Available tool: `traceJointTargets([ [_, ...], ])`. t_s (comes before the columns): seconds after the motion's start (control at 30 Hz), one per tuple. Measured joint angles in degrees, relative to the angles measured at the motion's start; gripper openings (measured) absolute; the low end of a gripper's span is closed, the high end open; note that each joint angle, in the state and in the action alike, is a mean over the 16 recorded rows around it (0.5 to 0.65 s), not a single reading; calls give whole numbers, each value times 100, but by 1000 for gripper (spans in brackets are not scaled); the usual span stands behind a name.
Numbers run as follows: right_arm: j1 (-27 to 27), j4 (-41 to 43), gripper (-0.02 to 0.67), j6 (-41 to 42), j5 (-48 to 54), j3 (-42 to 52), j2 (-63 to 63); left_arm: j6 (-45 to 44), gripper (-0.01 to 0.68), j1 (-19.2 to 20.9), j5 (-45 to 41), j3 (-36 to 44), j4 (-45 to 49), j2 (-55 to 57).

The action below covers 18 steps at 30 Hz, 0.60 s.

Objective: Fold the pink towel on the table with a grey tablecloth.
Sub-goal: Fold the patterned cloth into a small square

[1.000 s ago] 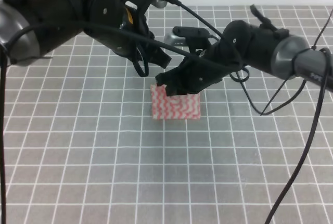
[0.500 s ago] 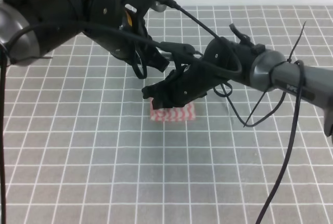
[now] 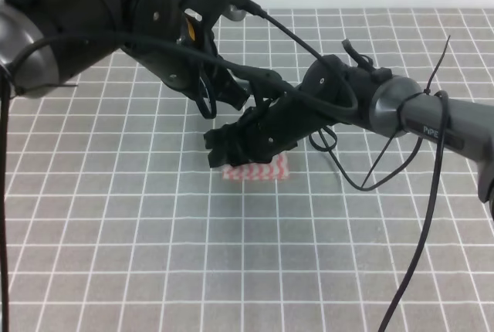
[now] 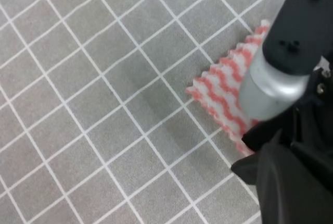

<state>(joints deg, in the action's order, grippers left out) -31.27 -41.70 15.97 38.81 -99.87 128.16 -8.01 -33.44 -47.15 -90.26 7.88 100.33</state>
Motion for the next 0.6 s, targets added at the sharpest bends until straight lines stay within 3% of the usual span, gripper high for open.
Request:
traceJointTargets([
  [0.3, 99, 146, 24, 550, 41, -1, -159, -96, 0, 1, -134, 2, 3, -13],
  [0.6, 265, 700, -15, 862, -101, -9, -332, -130, 0, 1, -180, 4, -19, -26],
])
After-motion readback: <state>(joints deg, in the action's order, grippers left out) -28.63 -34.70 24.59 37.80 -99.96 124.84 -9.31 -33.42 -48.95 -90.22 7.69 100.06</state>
